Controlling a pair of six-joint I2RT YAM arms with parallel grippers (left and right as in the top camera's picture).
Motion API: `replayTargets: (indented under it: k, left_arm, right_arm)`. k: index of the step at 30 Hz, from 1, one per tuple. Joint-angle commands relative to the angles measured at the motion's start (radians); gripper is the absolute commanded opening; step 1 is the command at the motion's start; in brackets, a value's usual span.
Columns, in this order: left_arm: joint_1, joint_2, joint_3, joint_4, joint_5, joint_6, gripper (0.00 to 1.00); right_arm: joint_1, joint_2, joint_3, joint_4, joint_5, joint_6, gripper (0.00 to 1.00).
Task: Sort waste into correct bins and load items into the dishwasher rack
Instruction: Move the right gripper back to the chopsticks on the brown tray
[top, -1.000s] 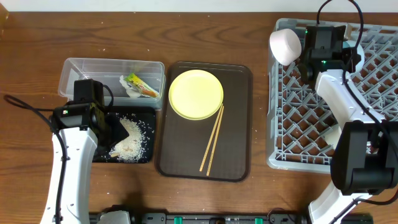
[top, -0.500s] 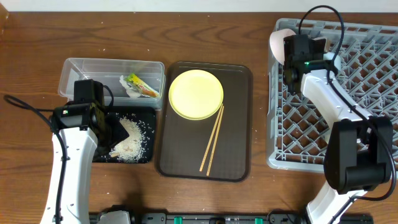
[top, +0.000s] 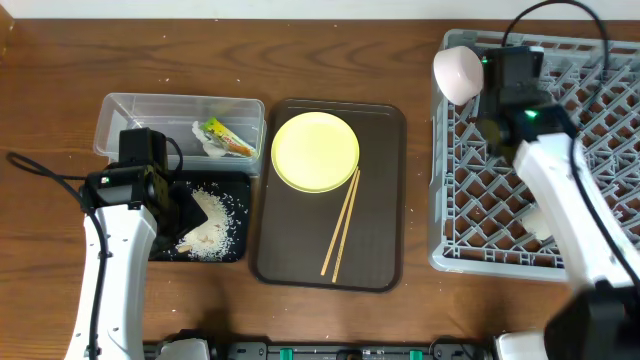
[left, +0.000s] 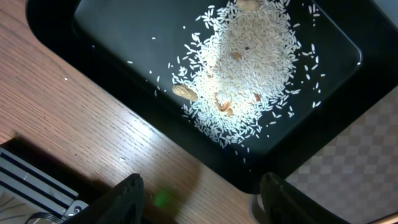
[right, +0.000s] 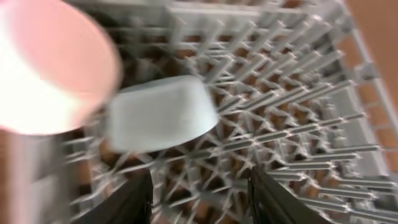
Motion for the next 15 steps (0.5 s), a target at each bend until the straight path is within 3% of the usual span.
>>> replayTargets:
  k: [1, 7, 15]
  left_arm:
    - [0.003, -0.008, -0.005, -0.006, -0.005, -0.01, 0.63]
    - [0.003, -0.008, -0.005, -0.005, -0.005, -0.01, 0.63]
    - [0.003, -0.008, -0.005, -0.005, -0.005, -0.01, 0.63]
  right_arm:
    - [0.016, -0.06, 0.0, -0.04, -0.301, 0.022, 0.47]
    - [0.055, -0.07, 0.0, -0.148, -0.633, 0.021, 0.47]
    - [0.229, -0.016, -0.018, -0.25, -0.686, 0.038, 0.48]
